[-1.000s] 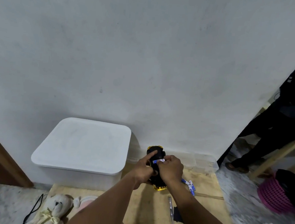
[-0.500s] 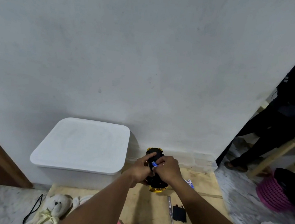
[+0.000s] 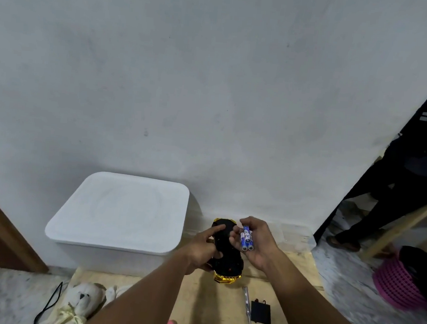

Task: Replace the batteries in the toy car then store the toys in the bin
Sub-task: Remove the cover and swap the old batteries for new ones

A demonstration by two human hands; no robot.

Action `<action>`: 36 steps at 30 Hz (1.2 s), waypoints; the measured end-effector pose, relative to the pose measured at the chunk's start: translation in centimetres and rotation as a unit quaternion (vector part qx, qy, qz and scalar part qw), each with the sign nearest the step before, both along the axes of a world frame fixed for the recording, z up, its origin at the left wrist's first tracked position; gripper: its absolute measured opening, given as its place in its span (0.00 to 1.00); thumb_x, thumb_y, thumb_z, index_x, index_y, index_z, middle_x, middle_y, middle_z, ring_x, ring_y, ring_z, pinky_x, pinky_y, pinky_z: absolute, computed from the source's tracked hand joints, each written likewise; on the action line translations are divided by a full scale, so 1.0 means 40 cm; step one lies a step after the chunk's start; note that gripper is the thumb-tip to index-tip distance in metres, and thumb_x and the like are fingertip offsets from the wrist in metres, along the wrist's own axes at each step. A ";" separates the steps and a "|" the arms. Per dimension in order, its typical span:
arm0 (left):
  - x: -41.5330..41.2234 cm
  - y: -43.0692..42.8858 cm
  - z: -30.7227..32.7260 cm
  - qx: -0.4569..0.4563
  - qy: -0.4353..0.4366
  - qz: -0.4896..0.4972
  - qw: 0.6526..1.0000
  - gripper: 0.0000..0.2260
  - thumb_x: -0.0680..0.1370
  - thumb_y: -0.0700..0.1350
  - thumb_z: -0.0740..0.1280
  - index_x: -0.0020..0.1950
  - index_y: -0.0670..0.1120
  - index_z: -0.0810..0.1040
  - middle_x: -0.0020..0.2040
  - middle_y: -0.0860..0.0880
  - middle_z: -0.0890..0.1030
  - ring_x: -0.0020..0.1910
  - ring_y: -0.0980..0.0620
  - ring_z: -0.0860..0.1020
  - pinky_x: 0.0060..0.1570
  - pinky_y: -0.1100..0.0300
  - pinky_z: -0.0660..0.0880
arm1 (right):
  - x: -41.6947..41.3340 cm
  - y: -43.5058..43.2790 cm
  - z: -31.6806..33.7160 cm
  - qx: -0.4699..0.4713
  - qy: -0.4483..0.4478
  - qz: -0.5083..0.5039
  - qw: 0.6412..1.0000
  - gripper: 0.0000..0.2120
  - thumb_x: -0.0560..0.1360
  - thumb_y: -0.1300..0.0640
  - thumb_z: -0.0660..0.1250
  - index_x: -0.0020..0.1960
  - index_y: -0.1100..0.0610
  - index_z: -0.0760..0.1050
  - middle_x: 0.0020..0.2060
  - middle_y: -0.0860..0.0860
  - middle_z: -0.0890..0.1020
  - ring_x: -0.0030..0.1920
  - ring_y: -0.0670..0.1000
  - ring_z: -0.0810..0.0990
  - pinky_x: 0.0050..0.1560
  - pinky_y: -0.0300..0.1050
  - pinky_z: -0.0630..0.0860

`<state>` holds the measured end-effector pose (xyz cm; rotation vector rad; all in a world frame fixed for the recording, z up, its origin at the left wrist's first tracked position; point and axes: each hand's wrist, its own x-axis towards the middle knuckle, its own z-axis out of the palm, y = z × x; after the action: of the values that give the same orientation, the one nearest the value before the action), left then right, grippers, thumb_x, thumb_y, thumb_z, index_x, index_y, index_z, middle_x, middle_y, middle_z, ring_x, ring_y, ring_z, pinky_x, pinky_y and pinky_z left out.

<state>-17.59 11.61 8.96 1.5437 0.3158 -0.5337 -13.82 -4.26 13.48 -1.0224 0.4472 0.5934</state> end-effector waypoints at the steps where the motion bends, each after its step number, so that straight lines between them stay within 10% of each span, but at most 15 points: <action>1: -0.002 -0.004 -0.001 0.001 0.001 0.000 1.000 0.35 0.75 0.28 0.62 0.73 0.61 0.68 0.62 0.43 0.77 0.55 0.42 0.80 0.49 0.45 0.82 | 0.002 -0.003 -0.002 -0.012 0.002 0.000 1.000 0.07 0.75 0.59 0.67 0.45 0.64 0.74 0.32 0.55 0.78 0.30 0.52 0.79 0.30 0.44 0.81; 13: -0.007 -0.019 -0.004 0.016 0.019 -0.027 0.999 0.33 0.76 0.29 0.60 0.68 0.66 0.71 0.61 0.43 0.78 0.54 0.41 0.81 0.36 0.56 0.79 | -0.001 -0.005 -0.050 -0.299 -0.092 0.079 0.947 0.18 0.70 0.51 0.78 0.36 0.56 0.69 0.26 0.51 0.70 0.21 0.47 0.64 0.22 0.37 0.59; 27: -0.001 -0.030 -0.022 0.038 0.040 -0.056 0.997 0.32 0.76 0.31 0.60 0.69 0.65 0.70 0.60 0.43 0.80 0.48 0.43 0.82 0.36 0.56 0.79 | 0.033 -0.018 -0.036 -0.292 -0.103 0.157 0.938 0.09 0.72 0.66 0.73 0.44 0.59 0.73 0.28 0.54 0.73 0.23 0.48 0.68 0.22 0.37 0.65; 36: -0.009 -0.046 -0.089 0.027 0.071 -0.053 0.996 0.35 0.75 0.29 0.62 0.72 0.63 0.68 0.68 0.44 0.72 0.54 0.42 0.78 0.37 0.54 0.80 | 0.039 -0.040 -0.111 -0.318 -0.112 0.149 0.930 0.12 0.74 0.54 0.75 0.46 0.61 0.76 0.31 0.54 0.75 0.25 0.48 0.69 0.24 0.38 0.64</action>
<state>-17.93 9.77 5.38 1.5844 0.3603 -0.7257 -12.25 -5.88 9.03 -1.7828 0.2825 0.6038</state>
